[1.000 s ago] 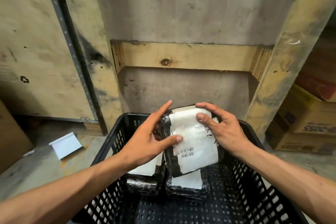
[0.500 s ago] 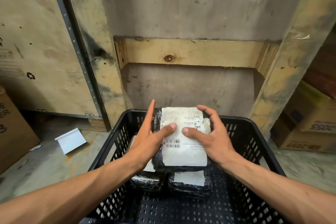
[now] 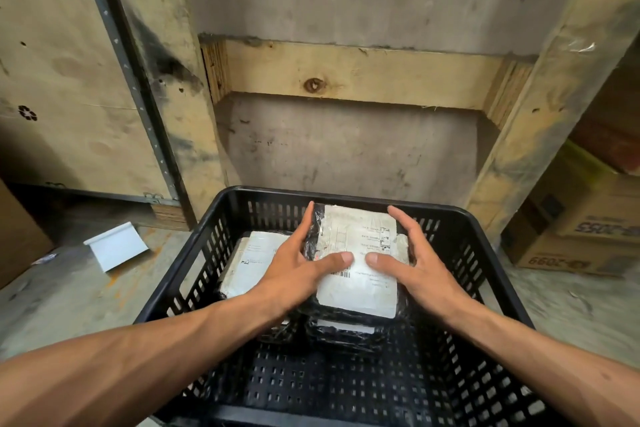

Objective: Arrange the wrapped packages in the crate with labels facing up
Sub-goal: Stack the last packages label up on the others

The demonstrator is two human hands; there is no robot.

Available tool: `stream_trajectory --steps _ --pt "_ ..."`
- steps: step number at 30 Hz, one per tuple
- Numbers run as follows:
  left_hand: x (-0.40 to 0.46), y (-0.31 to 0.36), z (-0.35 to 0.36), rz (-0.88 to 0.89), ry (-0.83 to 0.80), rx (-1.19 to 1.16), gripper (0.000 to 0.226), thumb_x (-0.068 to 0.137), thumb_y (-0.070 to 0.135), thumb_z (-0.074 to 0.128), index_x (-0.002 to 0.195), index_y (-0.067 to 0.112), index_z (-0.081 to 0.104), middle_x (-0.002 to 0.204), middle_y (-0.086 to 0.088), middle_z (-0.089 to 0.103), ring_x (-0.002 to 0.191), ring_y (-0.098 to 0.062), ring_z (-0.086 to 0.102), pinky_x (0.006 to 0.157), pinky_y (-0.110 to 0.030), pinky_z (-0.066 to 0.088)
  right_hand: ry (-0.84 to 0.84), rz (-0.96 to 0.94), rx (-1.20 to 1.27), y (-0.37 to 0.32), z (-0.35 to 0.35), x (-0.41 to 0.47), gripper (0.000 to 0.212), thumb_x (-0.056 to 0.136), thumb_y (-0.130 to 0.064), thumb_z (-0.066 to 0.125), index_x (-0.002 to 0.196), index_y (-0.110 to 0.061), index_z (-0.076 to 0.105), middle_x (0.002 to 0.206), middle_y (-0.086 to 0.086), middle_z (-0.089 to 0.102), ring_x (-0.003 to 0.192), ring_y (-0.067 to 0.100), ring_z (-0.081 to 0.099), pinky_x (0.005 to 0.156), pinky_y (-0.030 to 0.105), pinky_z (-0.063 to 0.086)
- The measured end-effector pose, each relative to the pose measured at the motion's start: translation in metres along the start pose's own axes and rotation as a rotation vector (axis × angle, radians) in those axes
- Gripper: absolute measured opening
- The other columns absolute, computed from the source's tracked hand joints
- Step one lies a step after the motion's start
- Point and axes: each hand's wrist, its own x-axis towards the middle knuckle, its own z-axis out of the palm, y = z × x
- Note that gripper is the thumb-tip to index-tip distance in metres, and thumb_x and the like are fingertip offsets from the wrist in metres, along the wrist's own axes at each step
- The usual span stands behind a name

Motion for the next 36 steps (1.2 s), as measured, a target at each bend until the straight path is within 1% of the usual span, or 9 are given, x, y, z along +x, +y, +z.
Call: stream_trajectory --steps 5,9,13,17,22,24,28,32,36 --pt "0.010 0.004 -0.003 0.005 -0.089 0.054 0.109 0.074 0.024 0.092 0.153 0.055 0.024 0.123 0.020 0.072 0.112 -0.009 0.070 0.080 -0.021 0.059 0.003 -0.022 0.054 0.003 -0.014 -0.001 0.078 0.073 -0.013 0.092 0.135 -0.043 0.057 0.121 -0.004 0.076 0.108 0.023 0.075 0.080 0.034 0.064" --pt "0.016 0.007 -0.003 0.080 0.031 0.111 0.107 0.069 0.034 0.095 0.151 0.055 0.030 0.115 0.034 0.070 0.104 0.005 0.070 0.076 -0.009 0.055 0.171 -0.087 0.162 0.008 -0.002 0.002 0.071 0.067 -0.016 0.096 0.124 -0.041 0.064 0.112 -0.005 0.078 0.100 0.026 0.078 0.073 0.040 0.065" --pt "0.019 0.005 -0.002 0.135 0.160 -0.043 0.104 0.067 0.027 0.096 0.150 0.049 0.037 0.114 0.022 0.075 0.107 -0.006 0.072 0.083 -0.019 0.059 0.269 -0.109 0.344 0.008 0.005 0.013 0.072 0.064 -0.025 0.098 0.126 -0.038 0.064 0.121 0.005 0.076 0.108 0.033 0.075 0.086 0.054 0.061" --pt "0.024 0.023 -0.008 0.097 0.182 -0.125 0.077 0.066 0.005 0.092 0.133 0.029 0.065 0.111 -0.004 0.079 0.103 -0.026 0.076 0.091 -0.044 0.060 0.151 -0.073 0.145 -0.002 -0.009 0.013 0.066 0.061 -0.035 0.096 0.121 -0.039 0.068 0.125 0.011 0.072 0.102 0.022 0.076 0.076 0.039 0.064" --pt "0.027 0.035 -0.024 0.104 0.062 0.079 0.064 0.057 0.010 0.092 0.114 0.032 0.072 0.115 -0.013 0.075 0.109 -0.034 0.071 0.096 -0.047 0.057 -0.174 -0.019 -0.124 -0.025 -0.031 0.024 0.091 0.065 -0.030 0.096 0.139 -0.055 0.050 0.135 -0.008 0.066 0.113 0.013 0.072 0.082 0.029 0.062" --pt "0.028 0.032 -0.021 0.108 0.074 0.107 0.073 0.058 0.012 0.093 0.122 0.036 0.067 0.118 -0.006 0.074 0.106 -0.026 0.072 0.085 -0.039 0.061 -0.231 -0.023 -0.117 -0.020 -0.024 0.025 0.099 0.069 -0.017 0.097 0.142 -0.058 0.045 0.132 -0.018 0.068 0.119 0.011 0.068 0.087 0.028 0.061" --pt "0.027 0.027 -0.017 0.069 0.188 0.150 0.117 0.054 0.043 0.098 0.152 0.038 0.036 0.144 0.013 0.053 0.119 -0.006 0.062 0.092 -0.024 0.053 -0.051 -0.092 0.065 0.000 -0.007 0.019 0.089 0.064 -0.011 0.099 0.130 -0.050 0.054 0.125 -0.005 0.074 0.114 0.025 0.072 0.084 0.041 0.063" --pt "0.022 0.019 -0.022 0.070 0.100 0.192 0.121 0.052 0.047 0.099 0.150 0.057 0.028 0.116 0.028 0.058 0.095 0.023 0.062 0.072 -0.003 0.049 0.121 -0.148 0.190 0.009 0.006 0.021 0.081 0.063 -0.024 0.101 0.124 -0.048 0.055 0.122 -0.003 0.075 0.110 0.024 0.074 0.081 0.042 0.064" --pt "0.027 0.023 -0.025 0.108 0.019 0.013 0.089 0.064 0.014 0.097 0.139 0.041 0.058 0.122 0.006 0.075 0.109 -0.015 0.073 0.082 -0.025 0.060 0.110 -0.151 0.097 -0.003 -0.005 0.023 0.073 0.064 -0.039 0.098 0.125 -0.046 0.058 0.121 -0.009 0.075 0.111 0.019 0.073 0.085 0.033 0.062"
